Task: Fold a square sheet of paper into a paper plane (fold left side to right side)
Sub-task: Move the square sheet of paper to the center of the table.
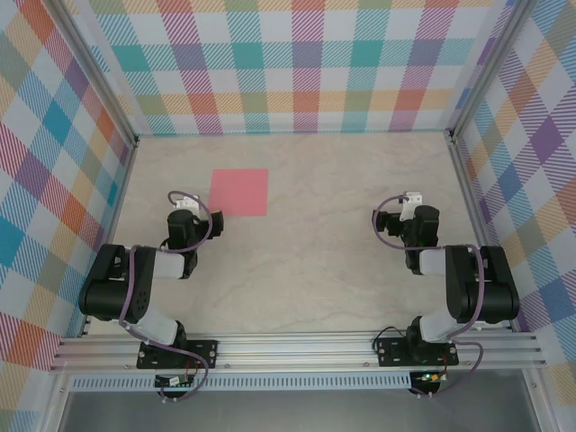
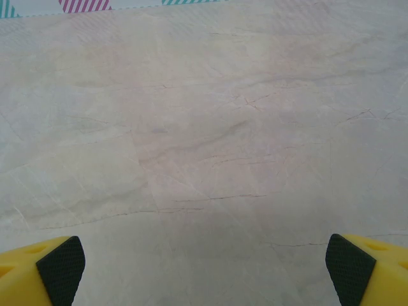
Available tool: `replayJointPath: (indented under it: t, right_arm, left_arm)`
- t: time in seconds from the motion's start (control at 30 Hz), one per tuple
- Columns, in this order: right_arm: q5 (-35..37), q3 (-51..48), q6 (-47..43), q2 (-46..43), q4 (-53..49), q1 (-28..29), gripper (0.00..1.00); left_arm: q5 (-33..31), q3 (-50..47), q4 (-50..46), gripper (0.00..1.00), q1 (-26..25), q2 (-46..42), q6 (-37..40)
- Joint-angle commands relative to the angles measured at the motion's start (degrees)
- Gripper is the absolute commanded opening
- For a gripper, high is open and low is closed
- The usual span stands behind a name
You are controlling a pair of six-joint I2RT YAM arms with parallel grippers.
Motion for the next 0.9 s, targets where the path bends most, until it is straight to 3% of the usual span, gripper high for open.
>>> replayJointPath:
  t: [0.0, 0.7, 0.87]
  right_arm:
    - [-1.11, 1.22, 1.01, -0.05, 1.48, 0.24, 1.00]
    - [-1.19, 1.25, 1.00, -0.05, 1.47, 0.23, 1.00]
    - [2.17, 1.91, 2.45, -1.32, -0.82, 0.23, 1.00]
  left_arm:
    - [0.83, 0.73, 0.86, 1.00, 0.66, 0.18, -0.54]
    - [0.26, 0.47, 1.15, 1.00, 0.66, -0.06, -0.84]
    - [-0.14, 0.94, -1.05, 1.00, 0.60, -2.19, -1.11]
